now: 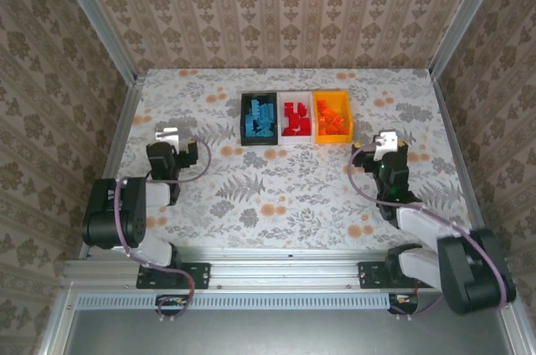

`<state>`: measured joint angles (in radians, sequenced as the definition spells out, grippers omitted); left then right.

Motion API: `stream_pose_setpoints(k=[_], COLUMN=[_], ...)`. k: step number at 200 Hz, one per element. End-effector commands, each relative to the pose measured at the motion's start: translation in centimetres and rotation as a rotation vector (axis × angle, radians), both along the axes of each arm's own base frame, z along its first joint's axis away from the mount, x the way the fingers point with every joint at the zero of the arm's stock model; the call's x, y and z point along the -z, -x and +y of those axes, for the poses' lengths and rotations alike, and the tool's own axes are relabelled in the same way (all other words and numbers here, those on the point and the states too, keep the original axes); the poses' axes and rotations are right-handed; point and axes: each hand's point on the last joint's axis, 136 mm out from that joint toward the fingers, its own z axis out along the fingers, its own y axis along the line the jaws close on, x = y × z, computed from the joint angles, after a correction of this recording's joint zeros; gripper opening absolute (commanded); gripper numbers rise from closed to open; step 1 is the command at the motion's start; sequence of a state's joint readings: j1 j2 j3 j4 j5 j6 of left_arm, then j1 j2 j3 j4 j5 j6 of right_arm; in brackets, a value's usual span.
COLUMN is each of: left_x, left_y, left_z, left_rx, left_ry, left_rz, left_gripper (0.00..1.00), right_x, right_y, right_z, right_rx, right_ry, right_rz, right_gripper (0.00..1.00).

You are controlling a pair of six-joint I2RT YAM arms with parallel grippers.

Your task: Sort the legos into containers by color

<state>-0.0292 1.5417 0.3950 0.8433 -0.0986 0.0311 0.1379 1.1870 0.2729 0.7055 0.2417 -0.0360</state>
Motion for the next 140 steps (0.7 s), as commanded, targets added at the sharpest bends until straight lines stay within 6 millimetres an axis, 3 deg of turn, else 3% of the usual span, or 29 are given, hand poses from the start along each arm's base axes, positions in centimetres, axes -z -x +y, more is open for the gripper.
stream_pose_setpoints(k=[1, 25, 32, 45, 64, 140], left_x=[-0.8, -0.8, -0.8, -0.8, -0.7, -0.8], left_y=[-0.4, -0.3, -0.3, -0.4, -0.3, -0.4], left_z=[-0.6, -0.5, -0.5, -0.5, -0.5, -0.5], left_rx=[0.038, 0.037, 0.037, 0.037, 0.038, 0.038], left_ry=[0.004, 0.004, 0.004, 0.005, 0.004, 0.006], left_rz=[-0.024, -0.022, -0.024, -0.024, -0.02, -0.023], left_gripper=[1.0, 1.0, 1.0, 1.0, 1.0, 1.0], right_x=[-0.2, 2.7, 2.2, 3.2, 3.5, 3.4], right_y=[-1.8, -3.0, -3.7, -4.2, -4.9, -4.9], right_z=[1.1, -0.1, -0.4, -0.6, -1.4, -1.2], right_rx=[-0.073, -0.013, 0.003, -0.004, -0.028, -0.022], right_ry=[0.006, -0.027, -0.027, -0.056, -0.135, -0.111], right_rz=[-0.081, -0.049, -0.067, 0.032, 0.06, 0.058], right_gripper=[1.0, 1.0, 1.0, 1.0, 1.0, 1.0])
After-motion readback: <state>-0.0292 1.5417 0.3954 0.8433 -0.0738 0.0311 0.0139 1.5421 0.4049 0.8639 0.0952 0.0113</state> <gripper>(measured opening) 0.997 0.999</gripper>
